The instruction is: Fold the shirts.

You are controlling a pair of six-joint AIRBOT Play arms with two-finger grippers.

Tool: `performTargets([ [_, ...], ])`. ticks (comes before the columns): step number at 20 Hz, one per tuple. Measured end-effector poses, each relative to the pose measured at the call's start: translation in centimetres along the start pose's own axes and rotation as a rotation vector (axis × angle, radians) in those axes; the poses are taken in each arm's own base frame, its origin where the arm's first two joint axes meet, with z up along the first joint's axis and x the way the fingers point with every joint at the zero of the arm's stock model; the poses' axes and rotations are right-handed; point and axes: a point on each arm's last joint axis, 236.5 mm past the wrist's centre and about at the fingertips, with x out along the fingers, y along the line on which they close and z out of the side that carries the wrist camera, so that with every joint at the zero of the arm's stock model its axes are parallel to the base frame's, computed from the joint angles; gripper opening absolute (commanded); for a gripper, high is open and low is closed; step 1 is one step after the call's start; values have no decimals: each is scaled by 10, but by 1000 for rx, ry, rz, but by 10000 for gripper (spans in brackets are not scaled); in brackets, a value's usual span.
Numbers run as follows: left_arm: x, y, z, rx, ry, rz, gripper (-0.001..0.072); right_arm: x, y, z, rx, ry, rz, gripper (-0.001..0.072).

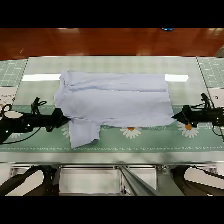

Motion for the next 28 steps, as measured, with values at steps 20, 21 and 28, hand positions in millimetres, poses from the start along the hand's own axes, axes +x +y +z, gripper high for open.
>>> performTargets([
  [20, 21, -131, 230, 105, -115, -136, 19, 38, 124, 184, -214, -161, 35, 22],
  [21, 24, -132, 232, 111, -106, -139, 19, 40, 126, 192, -211, -173, 41, 22],
  [28, 35, -135, 246, 119, -105, -145, 19, 48, 131, 231, -192, -245, 59, 23],
])
